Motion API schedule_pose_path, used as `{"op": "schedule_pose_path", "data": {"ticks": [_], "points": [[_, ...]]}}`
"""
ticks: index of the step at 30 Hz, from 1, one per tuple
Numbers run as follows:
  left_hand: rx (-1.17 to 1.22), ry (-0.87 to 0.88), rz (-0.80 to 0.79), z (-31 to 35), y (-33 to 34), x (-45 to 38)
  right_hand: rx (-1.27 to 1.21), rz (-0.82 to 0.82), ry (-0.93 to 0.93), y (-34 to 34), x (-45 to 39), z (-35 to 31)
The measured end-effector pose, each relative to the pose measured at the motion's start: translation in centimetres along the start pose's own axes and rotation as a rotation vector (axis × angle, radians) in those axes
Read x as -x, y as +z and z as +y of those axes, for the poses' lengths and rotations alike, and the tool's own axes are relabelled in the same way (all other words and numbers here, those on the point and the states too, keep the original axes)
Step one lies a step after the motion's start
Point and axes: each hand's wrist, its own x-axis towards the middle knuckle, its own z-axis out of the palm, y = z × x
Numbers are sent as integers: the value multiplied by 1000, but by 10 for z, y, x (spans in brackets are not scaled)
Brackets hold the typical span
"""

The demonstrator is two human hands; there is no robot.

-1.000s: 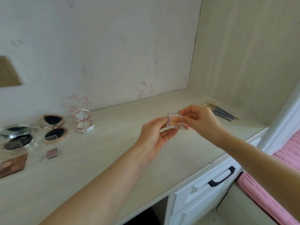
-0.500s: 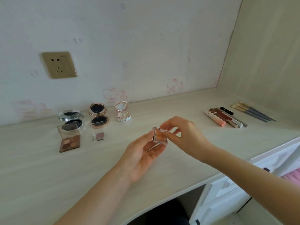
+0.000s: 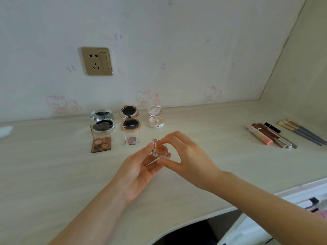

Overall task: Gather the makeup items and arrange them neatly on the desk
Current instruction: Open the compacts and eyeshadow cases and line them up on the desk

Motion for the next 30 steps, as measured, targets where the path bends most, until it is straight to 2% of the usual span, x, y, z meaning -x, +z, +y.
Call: {"op": "schedule_pose_path", "data": {"ticks": [10,23,30], "points": [[79,-7,-45,-1,-6,-1,16,84,-7,8,-1,-6],[-73,25,-71,-3,-5,0,15,23,-48,-2,3,3],[-63,42,-70,-1,-5,2,-97,6,-42,-3,0,7]]}}
